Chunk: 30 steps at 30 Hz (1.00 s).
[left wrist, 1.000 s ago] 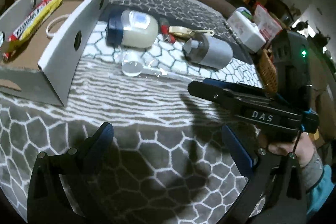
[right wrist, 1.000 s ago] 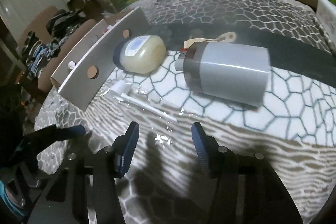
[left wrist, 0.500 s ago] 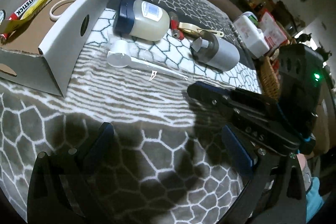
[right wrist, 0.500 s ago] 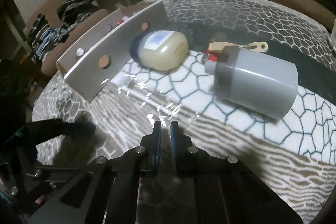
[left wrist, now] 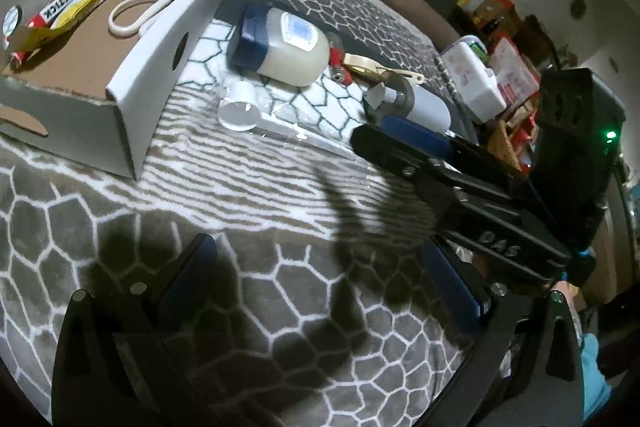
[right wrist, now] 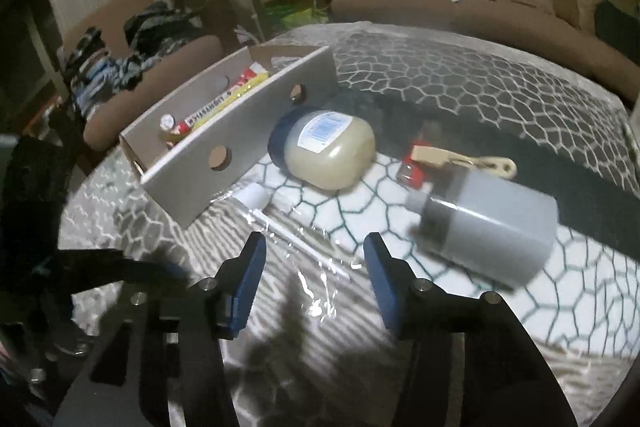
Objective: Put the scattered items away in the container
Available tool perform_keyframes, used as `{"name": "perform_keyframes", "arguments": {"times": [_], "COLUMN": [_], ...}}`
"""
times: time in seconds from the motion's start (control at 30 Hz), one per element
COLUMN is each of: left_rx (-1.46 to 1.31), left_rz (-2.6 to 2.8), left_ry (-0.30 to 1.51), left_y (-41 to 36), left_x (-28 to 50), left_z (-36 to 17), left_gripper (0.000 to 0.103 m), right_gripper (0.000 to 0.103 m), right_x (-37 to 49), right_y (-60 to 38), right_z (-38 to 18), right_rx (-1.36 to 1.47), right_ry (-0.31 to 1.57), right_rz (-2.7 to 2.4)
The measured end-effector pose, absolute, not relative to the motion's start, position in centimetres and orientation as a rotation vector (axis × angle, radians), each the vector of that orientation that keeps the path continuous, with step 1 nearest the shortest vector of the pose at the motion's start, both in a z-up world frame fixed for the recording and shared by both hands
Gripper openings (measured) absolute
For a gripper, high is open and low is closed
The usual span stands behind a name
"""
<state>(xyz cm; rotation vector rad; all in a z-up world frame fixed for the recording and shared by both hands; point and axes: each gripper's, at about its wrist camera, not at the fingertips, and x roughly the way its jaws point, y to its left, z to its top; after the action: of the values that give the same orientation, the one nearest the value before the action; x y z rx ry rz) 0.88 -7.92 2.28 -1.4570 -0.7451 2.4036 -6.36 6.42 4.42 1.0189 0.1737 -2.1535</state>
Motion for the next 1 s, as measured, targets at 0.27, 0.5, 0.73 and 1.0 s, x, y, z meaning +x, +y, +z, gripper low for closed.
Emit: {"name": "perform_keyframes", "arguments": {"times": [0.27, 0.5, 0.73, 1.0], "left_rx": [-1.521, -1.502, -1.47, -1.459], "left_rz": [2.376, 2.34, 2.304, 2.277], "left_ry": [-0.72, -0.81, -0.922, -0.978], "left_y": [-7.7, -8.4, -9.1, -9.0], "left_x": [0.6, 0.8, 0.6, 0.3], "left_z": [1.8, 1.7, 1.7, 1.8], "left_gripper": [0.103, 0.103, 0.103, 0.103], "right_gripper": [0.052, 0.012, 0.012, 0.013], "right_x": [-7.5, -7.4, -4.7, -0.8], "right_y": [6.4, 7.0, 7.9, 10.8], "right_z": [2.2, 2.0, 2.1, 3.1], "right_rx": [1.121, 1.144, 1.175, 1.194], "right_ry": [0.109, 0.07, 0.102, 0.164], "right_rz": [-2.084, -2.068, -2.022, -2.07]}}
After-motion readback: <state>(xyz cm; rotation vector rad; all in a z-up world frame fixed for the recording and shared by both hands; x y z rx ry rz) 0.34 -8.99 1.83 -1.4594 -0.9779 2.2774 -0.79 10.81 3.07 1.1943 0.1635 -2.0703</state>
